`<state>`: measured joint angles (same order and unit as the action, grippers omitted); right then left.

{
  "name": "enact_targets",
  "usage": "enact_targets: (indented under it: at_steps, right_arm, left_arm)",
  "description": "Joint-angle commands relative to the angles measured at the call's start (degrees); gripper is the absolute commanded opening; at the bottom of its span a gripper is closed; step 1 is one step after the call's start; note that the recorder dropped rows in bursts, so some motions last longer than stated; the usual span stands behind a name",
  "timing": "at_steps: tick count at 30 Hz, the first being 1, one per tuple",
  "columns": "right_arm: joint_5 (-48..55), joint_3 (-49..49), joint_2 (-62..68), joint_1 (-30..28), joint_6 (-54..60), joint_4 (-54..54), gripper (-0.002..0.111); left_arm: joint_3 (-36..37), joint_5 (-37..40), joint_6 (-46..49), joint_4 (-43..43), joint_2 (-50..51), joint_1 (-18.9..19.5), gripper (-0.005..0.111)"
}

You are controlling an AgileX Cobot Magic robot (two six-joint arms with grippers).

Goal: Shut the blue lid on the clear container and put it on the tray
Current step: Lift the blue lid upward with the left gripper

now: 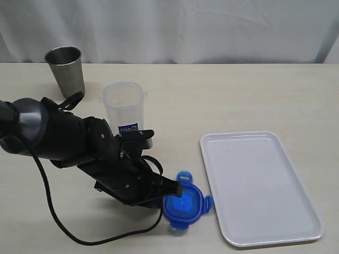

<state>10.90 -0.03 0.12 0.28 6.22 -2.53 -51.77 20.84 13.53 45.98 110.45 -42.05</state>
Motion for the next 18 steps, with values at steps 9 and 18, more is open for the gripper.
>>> enact_targets:
  at_steps: [9,18]
  right_arm:
    - [-0.36,0.03,-0.12,-0.10,0.20,0.46,0.004]
    - [-0.36,0.03,-0.12,-0.10,0.20,0.46,0.004]
  left_arm:
    - [-0.33,1.69,0.23,-6.05,0.17,-0.23,0.000]
    - [-0.33,2.18,1.73,-10.91,-1.99,-0.59,0.000]
